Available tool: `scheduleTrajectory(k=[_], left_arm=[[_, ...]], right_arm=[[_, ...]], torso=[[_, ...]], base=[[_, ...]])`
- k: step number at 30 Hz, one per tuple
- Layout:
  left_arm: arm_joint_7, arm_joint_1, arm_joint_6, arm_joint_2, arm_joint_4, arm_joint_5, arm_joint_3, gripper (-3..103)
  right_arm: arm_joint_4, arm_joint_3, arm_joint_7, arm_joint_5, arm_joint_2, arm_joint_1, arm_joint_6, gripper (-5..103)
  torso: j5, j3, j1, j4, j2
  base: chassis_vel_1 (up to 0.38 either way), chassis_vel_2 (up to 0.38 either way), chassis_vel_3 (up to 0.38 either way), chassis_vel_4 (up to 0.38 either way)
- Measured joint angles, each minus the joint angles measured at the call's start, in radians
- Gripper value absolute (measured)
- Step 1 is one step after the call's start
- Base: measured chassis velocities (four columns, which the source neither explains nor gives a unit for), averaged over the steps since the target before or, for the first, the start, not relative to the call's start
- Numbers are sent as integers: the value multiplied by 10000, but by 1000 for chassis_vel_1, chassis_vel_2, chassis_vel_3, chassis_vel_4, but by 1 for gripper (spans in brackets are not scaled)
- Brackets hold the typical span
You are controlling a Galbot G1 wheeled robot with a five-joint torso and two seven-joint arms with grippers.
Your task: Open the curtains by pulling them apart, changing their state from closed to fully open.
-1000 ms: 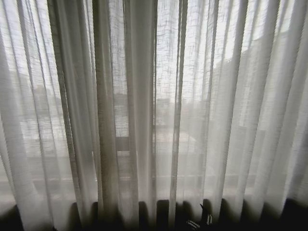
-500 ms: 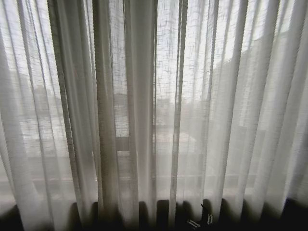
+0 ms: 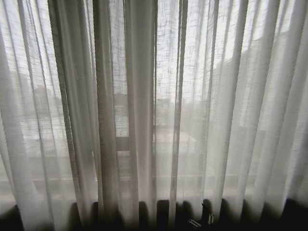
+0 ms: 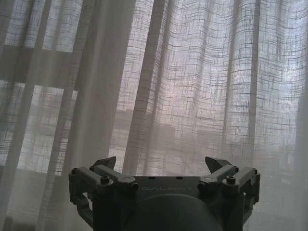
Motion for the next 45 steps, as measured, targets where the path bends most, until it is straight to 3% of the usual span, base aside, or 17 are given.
scheduleTrajectory(k=[1,4,5,7,8,9,10,25,28,30,35,45], left_arm=[[0,0,0,0,0,0,0,100],[1618,-6,-157,98,129,-40,-144,100],[1618,-6,-157,98,129,-40,-144,100],[4551,-28,-173,105,132,-81,-116,100],[4551,-28,-173,105,132,-81,-116,100],[5477,-53,-189,98,141,-78,-84,100],[5910,-100,-198,65,172,-71,-31,100],[6523,-313,-169,-33,224,204,131,100],[6916,-271,-123,-13,157,207,133,100],[7498,-233,-114,14,143,209,113,100],[8074,-178,-117,54,143,209,98,100],[8283,-177,-108,98,121,218,104,100]], right_arm=[[0,0,0,0,0,0,0,100],[-66,0,-10,-2,-1,17,0,100],[-66,0,-10,-2,-1,17,0,100],[-82,-23,-16,-4,-1,38,0,100],[-82,-23,-16,-4,-1,38,0,100],[-82,-37,-16,-5,0,40,0,100],[-83,-39,-16,-6,-1,40,0,100],[-94,-33,-15,-4,0,71,0,100],[-110,-22,-10,28,0,79,0,100],[-110,-2,-15,31,0,79,-1,100],[-110,17,-56,-25,0,61,-14,100],[-114,27,-52,-59,0,67,-20,100]], torso=[[0,0,0,0,0],[0,0,0,3,0],[0,0,0,3,0],[-1,0,0,-1,0],[-1,0,0,-1,0],[0,0,0,-5,0],[0,0,0,-4,0],[0,0,0,0,0],[0,0,-1,0,0],[1,0,-1,0,0],[0,0,0,0,0],[1,0,0,-1,0]], base=[[0,0,0,0],[0,0,0,0],[0,0,0,0],[0,0,0,0],[0,0,0,0],[0,0,0,0],[0,0,0,0],[0,0,0,0],[0,0,0,0],[0,0,0,0],[0,0,0,0],[0,0,0,0]])
